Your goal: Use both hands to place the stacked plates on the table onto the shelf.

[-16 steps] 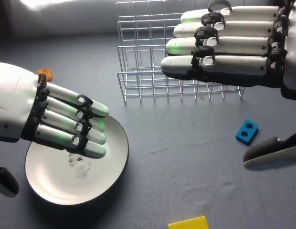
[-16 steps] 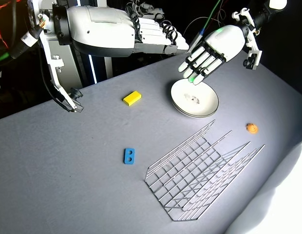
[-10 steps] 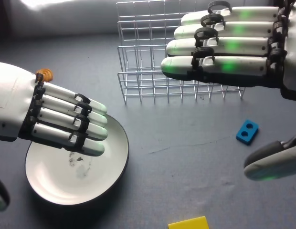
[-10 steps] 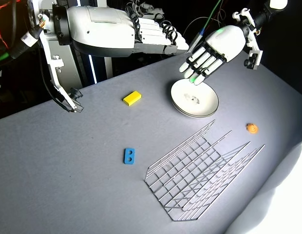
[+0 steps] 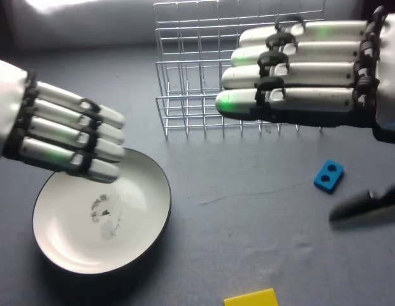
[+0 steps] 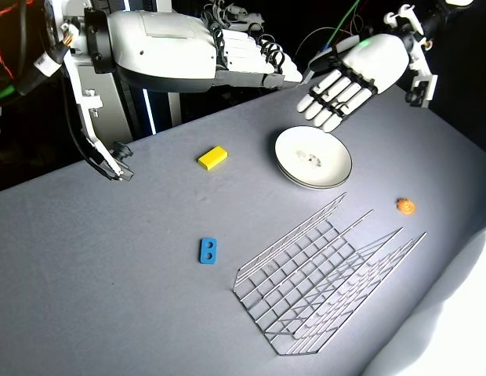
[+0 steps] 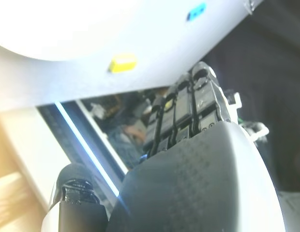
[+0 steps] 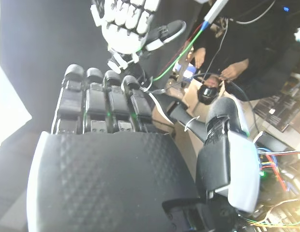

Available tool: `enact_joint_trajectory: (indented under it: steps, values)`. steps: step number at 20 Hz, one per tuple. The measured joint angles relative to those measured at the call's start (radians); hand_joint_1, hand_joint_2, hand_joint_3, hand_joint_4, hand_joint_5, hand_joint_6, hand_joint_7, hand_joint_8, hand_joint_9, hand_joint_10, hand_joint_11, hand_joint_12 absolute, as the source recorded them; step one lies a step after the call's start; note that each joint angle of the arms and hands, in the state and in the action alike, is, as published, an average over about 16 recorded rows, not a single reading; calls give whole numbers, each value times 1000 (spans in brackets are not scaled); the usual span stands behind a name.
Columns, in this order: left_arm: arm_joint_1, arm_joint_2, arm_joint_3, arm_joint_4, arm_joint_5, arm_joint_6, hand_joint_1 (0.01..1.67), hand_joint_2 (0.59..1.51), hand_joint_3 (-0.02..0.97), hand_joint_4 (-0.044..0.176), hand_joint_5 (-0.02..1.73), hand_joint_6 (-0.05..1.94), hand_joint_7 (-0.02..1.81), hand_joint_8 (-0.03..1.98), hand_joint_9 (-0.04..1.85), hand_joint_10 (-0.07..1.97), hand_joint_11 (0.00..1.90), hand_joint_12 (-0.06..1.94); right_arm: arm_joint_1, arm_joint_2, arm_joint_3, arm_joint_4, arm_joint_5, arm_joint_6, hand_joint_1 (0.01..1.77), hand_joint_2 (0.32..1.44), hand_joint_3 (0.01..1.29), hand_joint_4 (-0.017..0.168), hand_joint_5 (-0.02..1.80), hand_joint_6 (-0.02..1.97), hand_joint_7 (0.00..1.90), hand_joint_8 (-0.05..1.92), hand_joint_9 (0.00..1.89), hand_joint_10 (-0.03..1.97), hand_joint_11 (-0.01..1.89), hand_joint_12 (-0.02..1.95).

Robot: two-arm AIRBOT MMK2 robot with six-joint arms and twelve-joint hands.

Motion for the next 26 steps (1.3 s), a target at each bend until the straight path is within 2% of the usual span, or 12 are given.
enact_joint_trajectory:
  steps: [4,8,10,18,26]
  values:
    - [27,-5,37,20,-10,29,17,1058,21,2,22,18,19,-4,23,12,17,17,1,-27,24,-41,-22,75,792,1054,15,-1,21,14,20,9,18,7,20,27]
    - [94,-17,73,26,-3,64,16,1059,22,3,22,18,18,-3,23,12,17,17,9,-59,48,-87,-61,152,1064,1031,15,-1,21,14,20,9,16,7,21,20]
    - [135,-27,90,18,7,83,16,1060,21,2,22,18,17,-3,23,12,17,17,18,-73,54,-105,-83,178,1141,1022,15,-1,20,14,20,9,15,7,22,20]
    - [281,-73,149,-21,57,132,16,1063,21,2,21,18,14,-3,19,11,17,18,41,-128,56,-142,-157,173,1096,1012,15,0,20,14,20,9,13,7,25,20]
    - [349,-106,183,-44,89,147,15,1067,22,2,20,13,13,-4,15,11,17,18,37,-190,57,-155,-203,120,1069,1025,15,1,19,14,20,9,12,7,26,20]
